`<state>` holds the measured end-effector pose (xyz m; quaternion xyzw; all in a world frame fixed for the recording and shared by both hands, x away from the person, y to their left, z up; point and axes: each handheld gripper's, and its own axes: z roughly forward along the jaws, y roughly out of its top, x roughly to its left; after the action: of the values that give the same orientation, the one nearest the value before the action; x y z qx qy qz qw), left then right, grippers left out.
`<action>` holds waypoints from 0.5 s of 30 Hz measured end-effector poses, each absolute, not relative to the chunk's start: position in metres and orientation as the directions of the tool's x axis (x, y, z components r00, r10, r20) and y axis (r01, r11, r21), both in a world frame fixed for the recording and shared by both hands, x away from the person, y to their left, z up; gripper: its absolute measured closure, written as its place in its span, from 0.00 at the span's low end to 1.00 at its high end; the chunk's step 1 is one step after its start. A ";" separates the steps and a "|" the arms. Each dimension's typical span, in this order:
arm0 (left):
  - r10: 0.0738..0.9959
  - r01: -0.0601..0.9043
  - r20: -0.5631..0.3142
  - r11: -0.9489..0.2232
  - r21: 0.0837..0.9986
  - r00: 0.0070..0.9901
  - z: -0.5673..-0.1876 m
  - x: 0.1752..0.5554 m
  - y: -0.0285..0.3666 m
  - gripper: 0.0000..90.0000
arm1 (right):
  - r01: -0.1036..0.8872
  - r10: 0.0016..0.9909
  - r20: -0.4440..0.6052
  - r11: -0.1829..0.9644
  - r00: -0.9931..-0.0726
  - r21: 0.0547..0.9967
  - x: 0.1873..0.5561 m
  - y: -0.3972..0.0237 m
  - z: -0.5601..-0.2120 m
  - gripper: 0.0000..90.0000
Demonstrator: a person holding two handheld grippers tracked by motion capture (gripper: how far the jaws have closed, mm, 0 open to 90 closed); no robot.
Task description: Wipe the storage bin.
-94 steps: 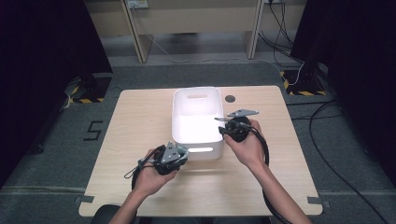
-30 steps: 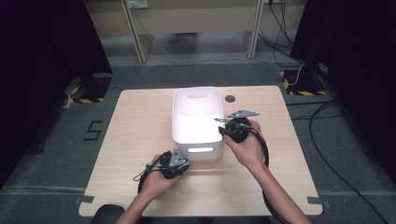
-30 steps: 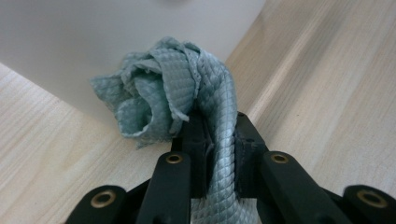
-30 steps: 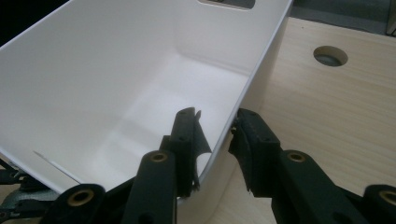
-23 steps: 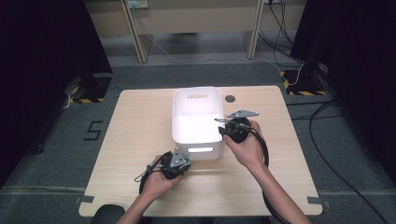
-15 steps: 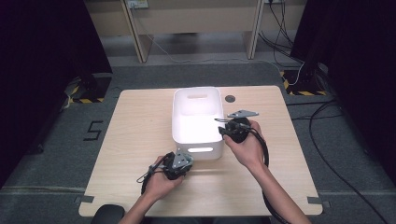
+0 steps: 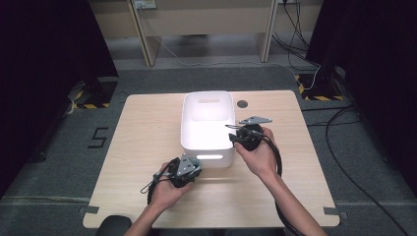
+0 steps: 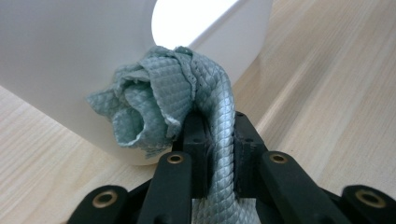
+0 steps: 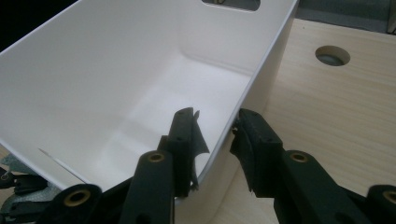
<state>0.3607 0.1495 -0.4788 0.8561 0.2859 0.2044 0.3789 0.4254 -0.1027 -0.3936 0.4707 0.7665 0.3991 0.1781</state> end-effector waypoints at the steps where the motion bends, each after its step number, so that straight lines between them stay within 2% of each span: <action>1: 0.646 0.336 0.134 -0.549 0.765 0.751 -0.478 0.361 0.150 0.88 | 0.577 0.864 0.103 0.236 -0.494 0.782 0.425 -0.102 -0.394 0.75; 15: 0.658 0.337 0.109 -0.513 0.790 0.745 -0.466 0.359 0.151 0.87 | 0.596 0.868 0.115 0.230 -0.483 0.770 0.426 -0.100 -0.392 0.75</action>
<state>0.3586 0.1506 -0.4662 0.8459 0.2941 0.2022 0.3964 0.4257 -0.1004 -0.3917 0.4783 0.7650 0.3955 0.1719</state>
